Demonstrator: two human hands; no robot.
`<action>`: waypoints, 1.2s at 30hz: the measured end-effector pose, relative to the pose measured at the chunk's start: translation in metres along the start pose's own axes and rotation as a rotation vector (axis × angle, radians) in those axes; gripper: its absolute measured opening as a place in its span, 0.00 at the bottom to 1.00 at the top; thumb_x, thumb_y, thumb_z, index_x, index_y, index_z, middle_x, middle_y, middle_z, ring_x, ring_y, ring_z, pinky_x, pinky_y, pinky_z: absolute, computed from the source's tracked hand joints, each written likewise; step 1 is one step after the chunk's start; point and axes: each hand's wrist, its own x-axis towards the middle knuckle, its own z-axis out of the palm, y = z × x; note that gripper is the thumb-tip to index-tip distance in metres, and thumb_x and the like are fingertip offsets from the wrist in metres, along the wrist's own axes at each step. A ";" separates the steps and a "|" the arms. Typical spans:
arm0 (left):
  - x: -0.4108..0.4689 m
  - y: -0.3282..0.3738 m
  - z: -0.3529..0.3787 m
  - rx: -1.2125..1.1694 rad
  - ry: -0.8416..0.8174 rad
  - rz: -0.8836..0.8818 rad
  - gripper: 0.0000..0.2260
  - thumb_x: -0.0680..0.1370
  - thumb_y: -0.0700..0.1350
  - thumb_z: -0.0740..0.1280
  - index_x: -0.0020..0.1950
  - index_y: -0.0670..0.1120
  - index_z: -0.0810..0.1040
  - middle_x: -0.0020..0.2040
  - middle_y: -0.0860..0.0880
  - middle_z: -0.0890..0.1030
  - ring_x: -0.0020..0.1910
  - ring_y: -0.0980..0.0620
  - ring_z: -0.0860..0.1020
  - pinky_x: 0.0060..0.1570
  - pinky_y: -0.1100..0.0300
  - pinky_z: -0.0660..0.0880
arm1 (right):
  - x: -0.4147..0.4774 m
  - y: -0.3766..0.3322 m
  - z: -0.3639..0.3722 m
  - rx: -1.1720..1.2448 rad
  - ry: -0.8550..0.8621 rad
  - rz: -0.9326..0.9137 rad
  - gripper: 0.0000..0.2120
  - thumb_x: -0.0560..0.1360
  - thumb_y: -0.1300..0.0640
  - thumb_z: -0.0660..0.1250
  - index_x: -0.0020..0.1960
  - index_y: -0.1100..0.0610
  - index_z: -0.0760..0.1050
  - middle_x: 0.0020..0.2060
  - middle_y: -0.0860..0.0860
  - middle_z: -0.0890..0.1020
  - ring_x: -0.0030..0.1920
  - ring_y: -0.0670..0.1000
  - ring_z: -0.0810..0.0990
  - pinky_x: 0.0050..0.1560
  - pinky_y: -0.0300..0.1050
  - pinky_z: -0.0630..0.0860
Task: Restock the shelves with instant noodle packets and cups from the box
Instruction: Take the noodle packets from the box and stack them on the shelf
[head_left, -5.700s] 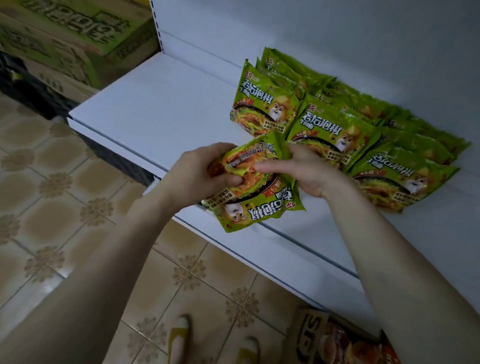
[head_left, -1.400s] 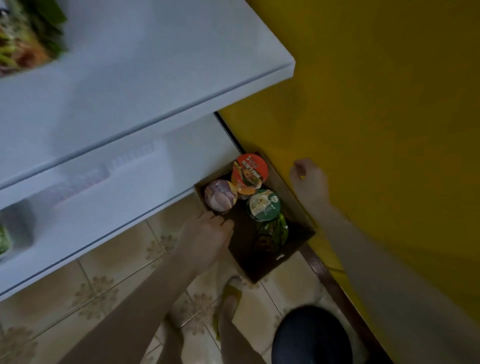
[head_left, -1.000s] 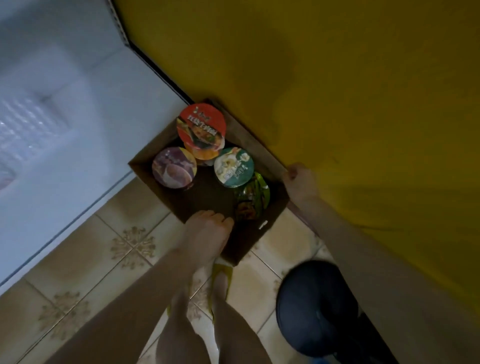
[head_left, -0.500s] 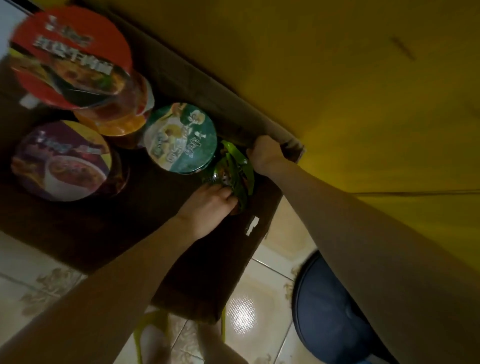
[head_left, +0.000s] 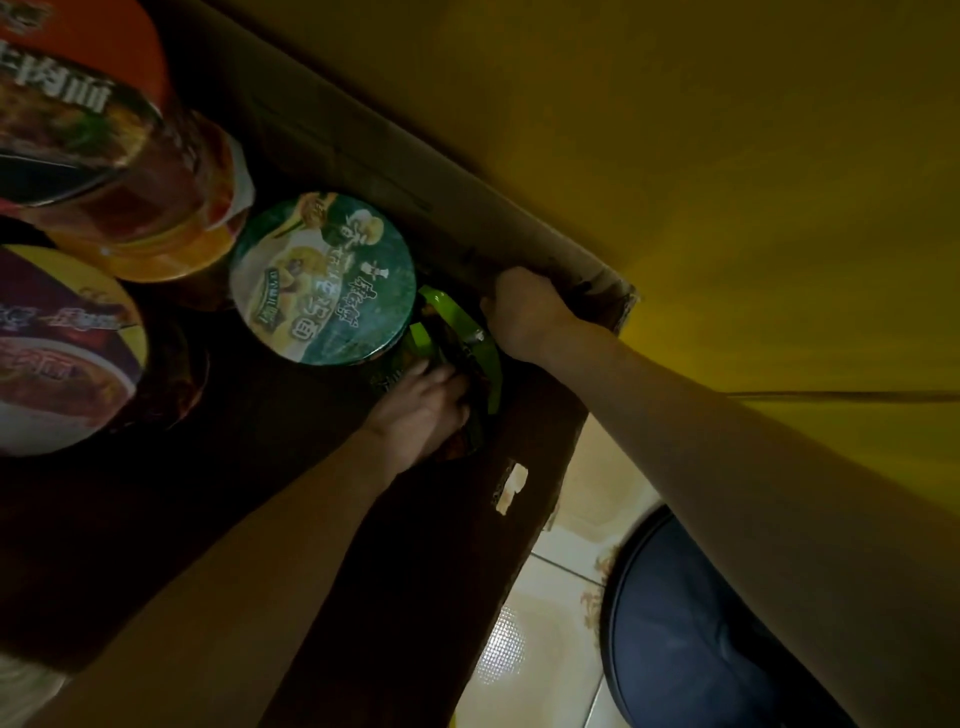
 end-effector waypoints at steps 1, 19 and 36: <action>-0.004 0.000 -0.001 0.003 0.004 0.031 0.16 0.79 0.45 0.60 0.67 0.48 0.71 0.72 0.45 0.64 0.72 0.44 0.60 0.71 0.50 0.55 | -0.001 0.000 0.001 0.001 0.012 0.001 0.17 0.79 0.65 0.58 0.32 0.57 0.61 0.30 0.51 0.64 0.31 0.48 0.65 0.36 0.41 0.67; -0.055 -0.013 0.002 -0.056 -0.061 -0.092 0.10 0.77 0.46 0.63 0.53 0.45 0.80 0.54 0.44 0.79 0.56 0.45 0.75 0.58 0.55 0.67 | 0.006 -0.019 0.059 0.000 0.024 0.129 0.13 0.77 0.64 0.61 0.61 0.64 0.70 0.60 0.62 0.75 0.61 0.61 0.75 0.55 0.50 0.74; -0.188 0.014 -0.164 -0.187 0.297 -0.434 0.04 0.62 0.35 0.66 0.29 0.42 0.78 0.28 0.43 0.76 0.28 0.43 0.77 0.30 0.56 0.74 | -0.151 -0.059 -0.069 0.024 0.153 -0.016 0.18 0.76 0.53 0.65 0.63 0.60 0.68 0.52 0.60 0.79 0.53 0.61 0.78 0.41 0.48 0.70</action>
